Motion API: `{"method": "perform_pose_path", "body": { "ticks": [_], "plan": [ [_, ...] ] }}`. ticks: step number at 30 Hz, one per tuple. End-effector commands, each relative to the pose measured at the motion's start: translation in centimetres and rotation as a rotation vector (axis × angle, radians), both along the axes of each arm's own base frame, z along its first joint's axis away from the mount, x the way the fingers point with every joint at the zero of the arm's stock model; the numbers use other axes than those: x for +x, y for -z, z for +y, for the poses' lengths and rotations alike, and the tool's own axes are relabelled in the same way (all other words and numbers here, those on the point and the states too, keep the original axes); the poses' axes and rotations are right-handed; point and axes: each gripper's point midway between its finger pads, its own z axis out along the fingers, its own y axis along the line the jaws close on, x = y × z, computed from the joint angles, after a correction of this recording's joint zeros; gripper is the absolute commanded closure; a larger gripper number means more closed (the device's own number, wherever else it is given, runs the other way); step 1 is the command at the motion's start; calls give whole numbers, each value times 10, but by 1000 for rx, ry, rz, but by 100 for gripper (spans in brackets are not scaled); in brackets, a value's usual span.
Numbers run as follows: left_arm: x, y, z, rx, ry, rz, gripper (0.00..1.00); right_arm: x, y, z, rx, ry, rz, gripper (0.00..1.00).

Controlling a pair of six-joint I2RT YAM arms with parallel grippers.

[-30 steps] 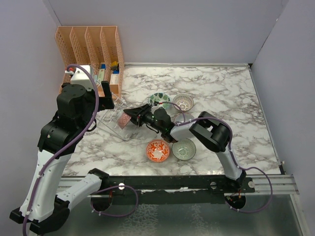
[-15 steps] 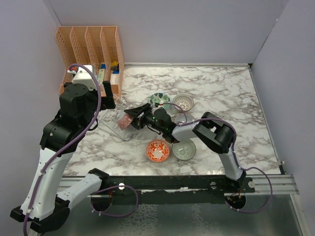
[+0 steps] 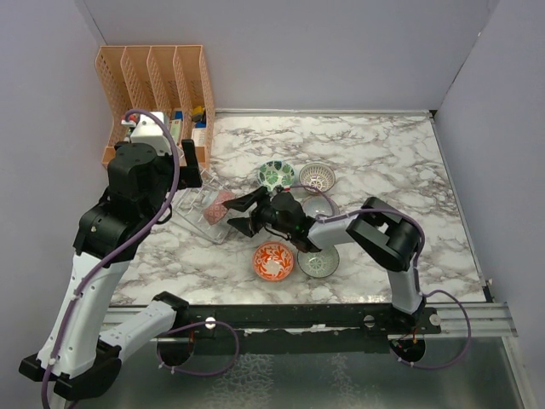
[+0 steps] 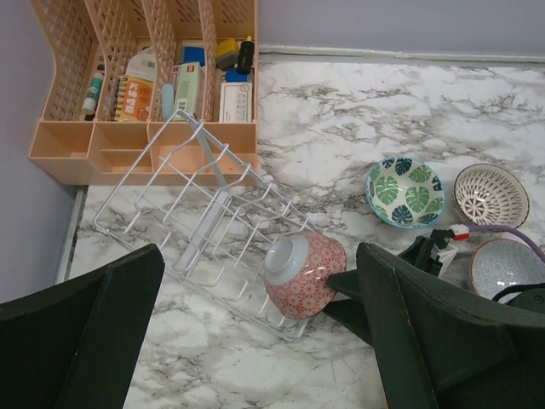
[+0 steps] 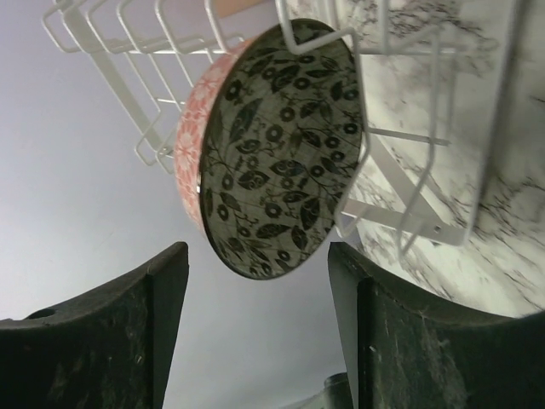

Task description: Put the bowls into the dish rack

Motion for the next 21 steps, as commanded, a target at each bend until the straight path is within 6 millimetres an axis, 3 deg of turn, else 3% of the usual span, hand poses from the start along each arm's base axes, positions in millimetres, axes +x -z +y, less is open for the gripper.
{"method": "perform_pose_path", "body": {
  "ticks": [1, 6, 11, 12, 16, 21],
  "plan": [
    [4, -7, -5, -8, 19, -30, 1, -15, -4, -11, -53, -30, -13, 34],
    [6, -8, -4, -5, 12, -34, 1, -26, -7, -34, -152, -44, -45, 33],
    [7, -8, -4, -4, 9, -40, 1, -27, -23, -65, -358, -69, -145, 32],
    [8, -8, -4, -4, 10, -42, 1, -26, -19, -78, -465, -74, -150, 32],
    [8, -9, -5, -7, 13, -46, 1, -8, -36, -129, -834, -48, -286, 30],
    [8, -11, -4, -7, 12, -50, 1, -6, -20, -198, -1303, -131, -310, 30]
  ]
}}
